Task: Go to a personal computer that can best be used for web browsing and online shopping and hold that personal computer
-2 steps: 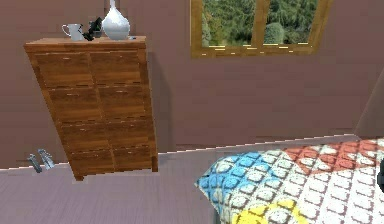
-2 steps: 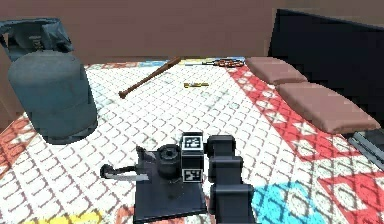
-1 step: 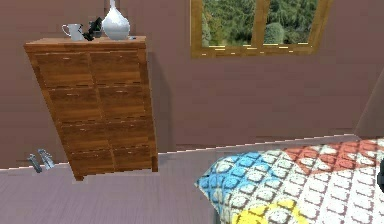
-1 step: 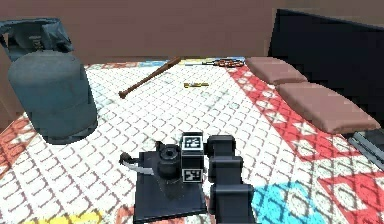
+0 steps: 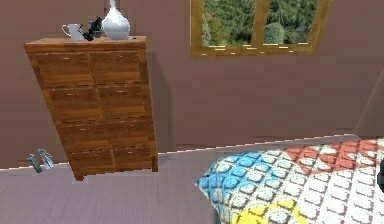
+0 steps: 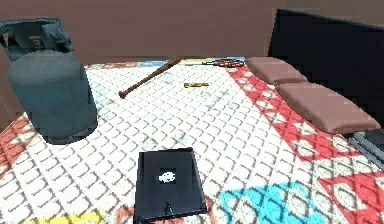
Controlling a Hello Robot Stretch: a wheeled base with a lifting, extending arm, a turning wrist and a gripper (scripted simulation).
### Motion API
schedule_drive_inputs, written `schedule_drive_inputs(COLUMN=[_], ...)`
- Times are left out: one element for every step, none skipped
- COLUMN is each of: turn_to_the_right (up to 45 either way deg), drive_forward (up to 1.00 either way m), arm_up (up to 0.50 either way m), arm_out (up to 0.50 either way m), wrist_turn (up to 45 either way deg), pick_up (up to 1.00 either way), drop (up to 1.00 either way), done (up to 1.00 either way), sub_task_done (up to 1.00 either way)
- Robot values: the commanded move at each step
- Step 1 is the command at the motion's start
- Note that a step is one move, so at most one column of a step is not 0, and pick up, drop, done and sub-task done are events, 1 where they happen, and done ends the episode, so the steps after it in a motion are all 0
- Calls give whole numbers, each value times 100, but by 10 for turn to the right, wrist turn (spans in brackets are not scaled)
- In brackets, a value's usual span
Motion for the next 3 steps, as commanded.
schedule_drive_inputs(turn_to_the_right=[0,0,0], drive_forward=[0,0,0], arm_up=[0,10,0], arm_out=[0,0,0], wrist_turn=[0,0,0], pick_up=[100,0,0], drop=[0,0,0], done=[0,0,100], sub_task_done=[0,0,0])
